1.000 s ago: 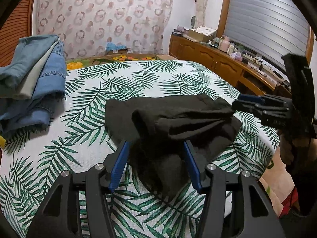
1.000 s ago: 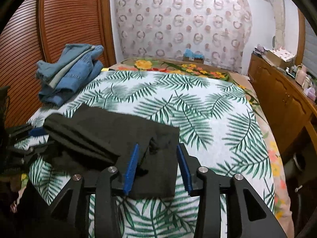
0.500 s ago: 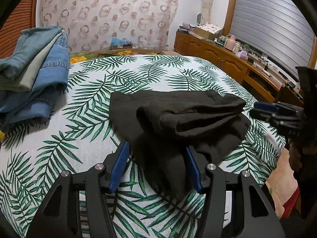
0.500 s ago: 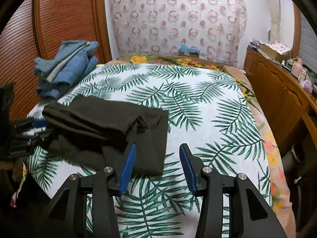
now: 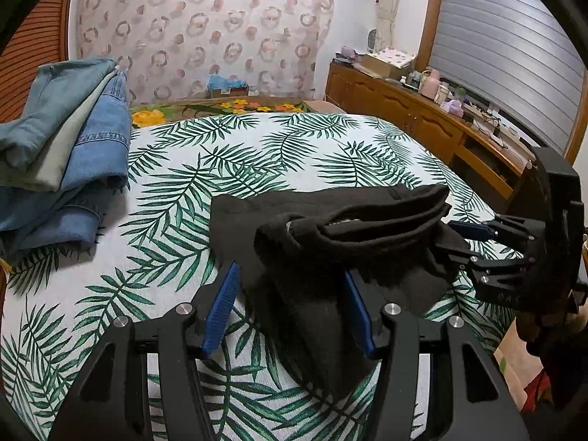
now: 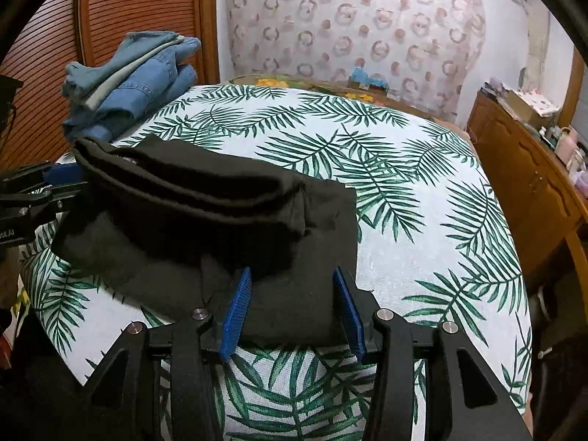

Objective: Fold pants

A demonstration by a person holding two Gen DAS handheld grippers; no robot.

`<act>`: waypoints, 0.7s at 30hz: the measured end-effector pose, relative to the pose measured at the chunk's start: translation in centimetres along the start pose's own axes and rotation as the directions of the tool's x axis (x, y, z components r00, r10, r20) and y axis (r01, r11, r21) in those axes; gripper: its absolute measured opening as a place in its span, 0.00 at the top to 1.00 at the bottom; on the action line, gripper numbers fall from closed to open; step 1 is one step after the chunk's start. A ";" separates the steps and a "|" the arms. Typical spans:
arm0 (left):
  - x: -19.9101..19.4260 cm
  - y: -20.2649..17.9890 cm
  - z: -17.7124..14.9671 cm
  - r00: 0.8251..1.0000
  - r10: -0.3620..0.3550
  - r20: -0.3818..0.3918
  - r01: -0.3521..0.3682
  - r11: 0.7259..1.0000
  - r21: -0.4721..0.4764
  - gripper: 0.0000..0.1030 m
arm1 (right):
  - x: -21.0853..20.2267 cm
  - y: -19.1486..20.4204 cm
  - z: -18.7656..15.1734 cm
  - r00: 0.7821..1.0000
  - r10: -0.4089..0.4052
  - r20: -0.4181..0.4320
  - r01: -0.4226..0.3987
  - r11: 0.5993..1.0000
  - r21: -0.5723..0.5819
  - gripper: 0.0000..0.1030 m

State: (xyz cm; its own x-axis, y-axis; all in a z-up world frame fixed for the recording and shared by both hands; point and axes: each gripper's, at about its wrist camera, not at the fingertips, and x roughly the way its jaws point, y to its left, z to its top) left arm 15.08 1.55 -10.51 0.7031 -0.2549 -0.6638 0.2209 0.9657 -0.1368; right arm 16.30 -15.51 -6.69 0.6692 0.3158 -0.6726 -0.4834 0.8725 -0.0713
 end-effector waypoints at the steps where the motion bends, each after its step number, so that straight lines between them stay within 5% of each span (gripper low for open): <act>1: 0.1 0.1 0.1 1.000 0.001 -0.001 -0.001 1.000 -0.001 0.45 | -0.1 0.1 -0.2 1.000 -0.004 0.004 0.004 1.000 0.001 0.52; 8: 0.5 0.2 1.0 1.000 0.005 0.010 -0.005 1.000 0.011 0.45 | -0.5 1.0 -0.6 0.999 -0.036 0.013 0.037 0.999 -0.032 0.49; 12: 0.6 0.0 1.5 0.998 -0.056 0.010 0.056 0.998 0.030 0.57 | -0.2 0.4 0.0 1.000 -0.015 0.003 0.015 0.999 -0.036 0.49; 21: 1.8 0.1 2.4 0.999 -0.053 -0.007 0.054 0.997 0.050 0.71 | 0.2 -2.1 3.0 0.997 0.071 0.034 -0.069 0.997 -0.043 0.56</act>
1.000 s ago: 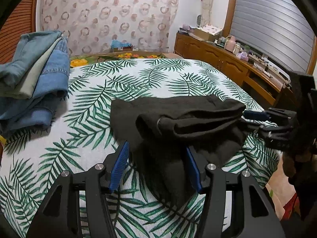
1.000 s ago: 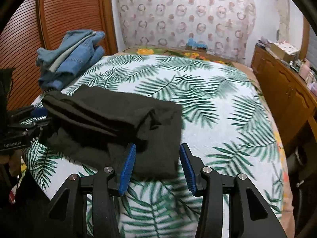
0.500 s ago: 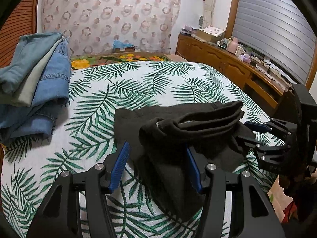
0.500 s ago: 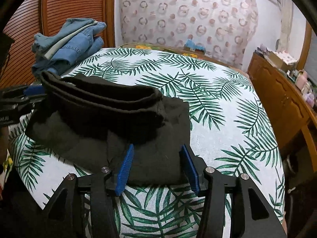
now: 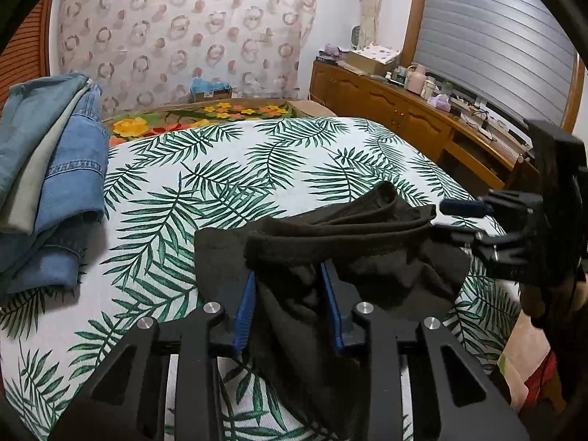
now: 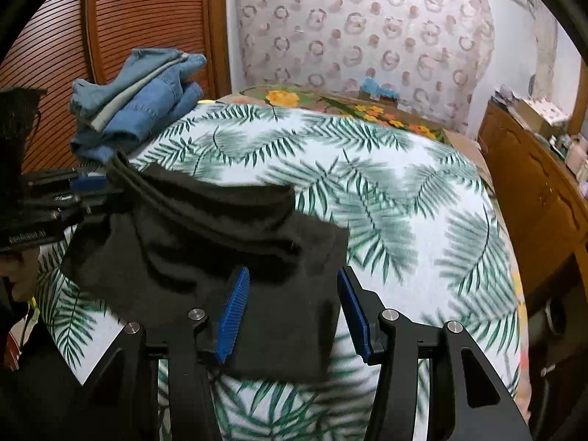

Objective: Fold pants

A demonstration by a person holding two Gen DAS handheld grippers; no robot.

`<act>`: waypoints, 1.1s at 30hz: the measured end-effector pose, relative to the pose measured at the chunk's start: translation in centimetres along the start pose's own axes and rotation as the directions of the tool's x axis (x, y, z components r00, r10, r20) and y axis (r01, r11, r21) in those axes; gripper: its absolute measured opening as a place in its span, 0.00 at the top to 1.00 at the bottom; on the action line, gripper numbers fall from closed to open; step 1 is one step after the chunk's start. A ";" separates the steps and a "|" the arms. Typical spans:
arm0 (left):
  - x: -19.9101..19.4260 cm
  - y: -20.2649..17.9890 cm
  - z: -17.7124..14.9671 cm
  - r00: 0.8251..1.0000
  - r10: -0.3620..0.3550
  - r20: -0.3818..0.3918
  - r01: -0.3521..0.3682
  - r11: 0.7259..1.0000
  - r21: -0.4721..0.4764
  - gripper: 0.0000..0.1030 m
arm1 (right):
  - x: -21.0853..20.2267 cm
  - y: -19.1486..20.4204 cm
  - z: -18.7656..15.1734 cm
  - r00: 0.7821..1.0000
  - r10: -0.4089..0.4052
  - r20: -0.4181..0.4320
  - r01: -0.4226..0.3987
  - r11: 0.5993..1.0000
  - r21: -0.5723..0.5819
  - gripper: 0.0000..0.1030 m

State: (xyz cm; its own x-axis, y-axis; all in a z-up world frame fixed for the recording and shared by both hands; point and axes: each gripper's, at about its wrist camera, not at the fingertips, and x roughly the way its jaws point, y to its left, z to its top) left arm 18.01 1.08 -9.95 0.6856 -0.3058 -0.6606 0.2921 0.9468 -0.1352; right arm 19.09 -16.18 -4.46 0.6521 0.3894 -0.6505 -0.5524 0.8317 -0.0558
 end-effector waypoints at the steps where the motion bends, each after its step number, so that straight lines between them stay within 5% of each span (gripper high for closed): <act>1: 0.1 0.1 0.0 1.000 0.001 -0.002 -0.001 1.000 -0.002 0.71 | 0.3 -0.2 0.3 1.000 0.005 -0.003 -0.005 1.000 -0.012 0.57; 4: 0.1 0.2 0.0 1.000 0.004 -0.001 -0.004 1.000 -0.007 0.77 | 1.7 -0.6 0.9 0.999 0.028 -0.027 -0.029 0.999 -0.034 0.65; 9: -0.2 0.5 -0.1 1.000 0.001 0.014 0.000 1.000 -0.018 0.86 | 3.4 -1.2 1.7 0.995 0.091 -0.042 -0.093 0.995 -0.036 0.92; 14: -1.3 0.6 0.4 0.997 -0.015 0.075 0.018 0.999 -0.034 0.87 | 2.1 -1.2 3.3 0.992 0.116 0.051 -0.114 0.993 -0.040 0.96; 20: -0.2 0.9 0.9 0.999 0.036 0.033 -0.034 0.998 -0.048 0.86 | 3.2 -1.0 3.9 0.997 0.055 0.044 -0.055 0.998 -0.019 0.96; 23: 0.0 1.1 0.7 0.999 0.043 0.019 -0.042 0.998 -0.049 0.80 | 4.7 -0.8 3.6 1.000 0.031 0.002 -0.031 0.999 -0.015 0.96; 27: -0.7 0.8 0.3 0.998 0.056 0.034 -0.055 0.998 -0.028 0.50 | 5.9 -0.4 3.9 1.000 0.024 -0.015 -0.024 1.000 -0.001 0.93; 33: -1.9 0.3 -0.3 0.999 0.037 0.036 -0.036 0.999 -0.027 0.37 | 5.2 0.1 4.0 1.000 -0.004 -0.018 0.004 1.000 0.000 0.77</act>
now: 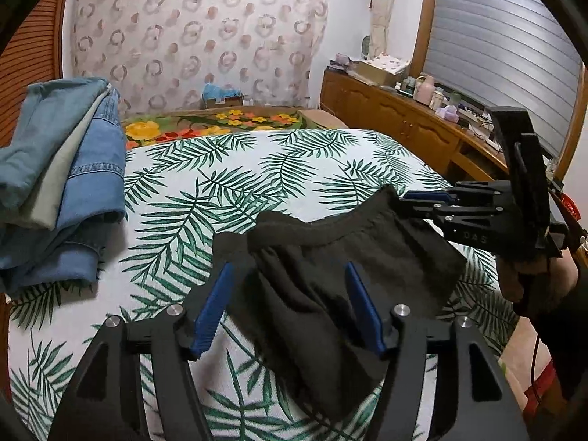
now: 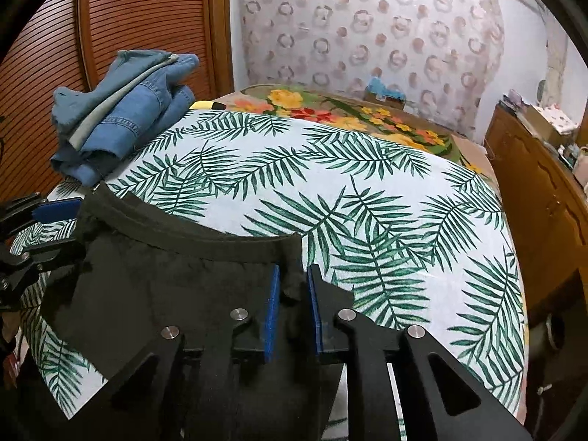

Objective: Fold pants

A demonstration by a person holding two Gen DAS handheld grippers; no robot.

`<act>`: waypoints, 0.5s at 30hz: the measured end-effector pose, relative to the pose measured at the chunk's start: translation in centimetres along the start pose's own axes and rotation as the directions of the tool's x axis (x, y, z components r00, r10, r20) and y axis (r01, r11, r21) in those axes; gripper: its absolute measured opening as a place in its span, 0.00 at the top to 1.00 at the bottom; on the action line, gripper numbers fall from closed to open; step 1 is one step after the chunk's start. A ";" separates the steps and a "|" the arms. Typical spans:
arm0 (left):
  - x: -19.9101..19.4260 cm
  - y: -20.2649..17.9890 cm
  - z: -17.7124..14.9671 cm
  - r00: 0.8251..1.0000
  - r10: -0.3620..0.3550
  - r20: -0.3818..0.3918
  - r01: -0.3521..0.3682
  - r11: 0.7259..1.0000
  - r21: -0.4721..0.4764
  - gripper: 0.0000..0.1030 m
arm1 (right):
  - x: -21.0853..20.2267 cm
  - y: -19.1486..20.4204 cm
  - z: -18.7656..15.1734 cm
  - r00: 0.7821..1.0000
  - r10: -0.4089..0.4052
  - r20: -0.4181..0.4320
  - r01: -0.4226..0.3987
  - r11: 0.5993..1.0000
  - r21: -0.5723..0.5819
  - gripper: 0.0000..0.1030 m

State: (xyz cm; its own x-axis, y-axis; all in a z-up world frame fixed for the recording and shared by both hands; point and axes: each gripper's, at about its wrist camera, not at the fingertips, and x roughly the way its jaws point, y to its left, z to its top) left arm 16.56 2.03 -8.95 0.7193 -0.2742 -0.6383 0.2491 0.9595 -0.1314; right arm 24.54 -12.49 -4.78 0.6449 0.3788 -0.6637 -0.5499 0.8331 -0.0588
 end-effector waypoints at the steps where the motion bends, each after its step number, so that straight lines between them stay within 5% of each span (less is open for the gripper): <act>1: -0.1 -0.1 -0.2 1.000 0.002 -0.002 -0.002 1.000 0.001 0.37 | -0.8 -0.1 -0.2 1.000 -0.007 0.004 0.007 1.000 -0.001 0.74; 15: -2.1 -2.2 -3.3 0.999 -0.023 -0.029 0.024 1.000 0.017 0.37 | -6.2 0.5 -5.7 1.000 0.019 0.024 -0.020 0.999 0.050 0.70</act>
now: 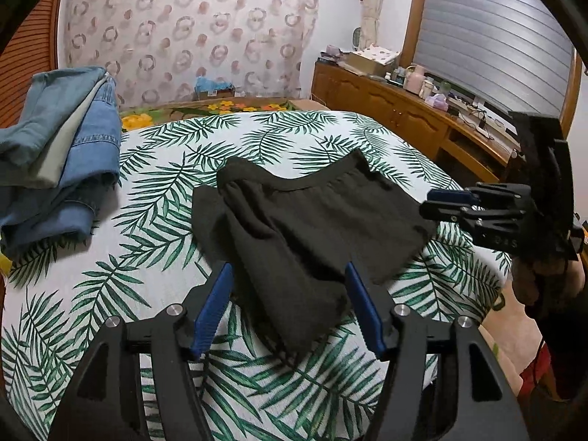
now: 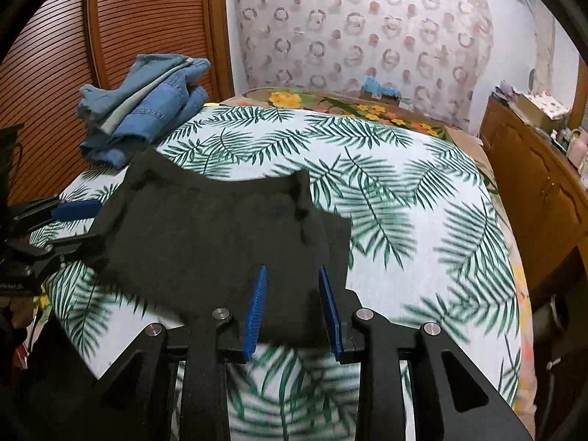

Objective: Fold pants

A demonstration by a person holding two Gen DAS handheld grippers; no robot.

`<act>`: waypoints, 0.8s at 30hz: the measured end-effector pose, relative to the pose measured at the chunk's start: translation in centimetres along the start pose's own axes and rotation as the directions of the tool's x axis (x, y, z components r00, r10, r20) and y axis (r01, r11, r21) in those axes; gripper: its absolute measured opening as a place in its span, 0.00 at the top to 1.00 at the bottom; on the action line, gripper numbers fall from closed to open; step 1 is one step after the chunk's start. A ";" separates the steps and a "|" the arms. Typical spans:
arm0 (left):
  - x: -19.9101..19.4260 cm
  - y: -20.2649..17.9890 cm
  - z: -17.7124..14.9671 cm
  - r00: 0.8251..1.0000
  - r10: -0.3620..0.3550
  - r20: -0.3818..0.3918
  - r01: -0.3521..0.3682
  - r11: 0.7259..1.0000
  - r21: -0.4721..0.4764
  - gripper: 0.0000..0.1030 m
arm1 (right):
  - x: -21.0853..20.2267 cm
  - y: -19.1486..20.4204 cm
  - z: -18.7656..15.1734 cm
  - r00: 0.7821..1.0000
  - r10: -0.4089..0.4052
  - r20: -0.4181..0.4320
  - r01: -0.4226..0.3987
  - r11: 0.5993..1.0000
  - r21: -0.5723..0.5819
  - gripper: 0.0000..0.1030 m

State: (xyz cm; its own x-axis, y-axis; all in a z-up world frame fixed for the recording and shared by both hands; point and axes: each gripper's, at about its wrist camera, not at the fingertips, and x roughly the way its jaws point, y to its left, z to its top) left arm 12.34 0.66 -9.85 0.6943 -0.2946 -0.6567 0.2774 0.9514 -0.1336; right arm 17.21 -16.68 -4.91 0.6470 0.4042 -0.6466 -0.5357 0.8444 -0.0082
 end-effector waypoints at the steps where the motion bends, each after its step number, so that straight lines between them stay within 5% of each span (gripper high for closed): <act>1: -0.1 -0.2 0.0 1.000 -0.001 0.002 0.001 1.000 0.002 0.37 | -0.3 -0.1 -0.3 1.000 0.002 0.003 -0.002 1.000 0.004 0.70; 14: -0.4 -0.9 -2.0 1.000 -0.017 -0.021 0.017 0.999 0.031 0.38 | -1.6 -0.8 -2.3 1.000 -0.010 -0.002 0.010 0.999 0.033 0.70; 21: -0.1 -0.4 -2.9 0.999 -0.024 -0.043 0.025 1.000 0.019 0.58 | -1.0 -1.0 -2.4 1.000 0.001 -0.009 0.000 0.999 0.054 0.70; 24: 0.1 -0.3 -3.1 0.999 -0.021 -0.048 0.022 1.000 0.019 0.59 | -0.9 -1.1 -2.4 1.000 0.005 -0.011 -0.004 0.998 0.061 0.70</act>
State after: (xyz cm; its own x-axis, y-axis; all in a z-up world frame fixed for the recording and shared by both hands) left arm 10.27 0.67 -12.20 0.6558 -0.3098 -0.6884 0.3047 0.9430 -0.1341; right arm 15.94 -18.82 -6.17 0.6385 0.4047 -0.6546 -0.5043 0.8625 0.0413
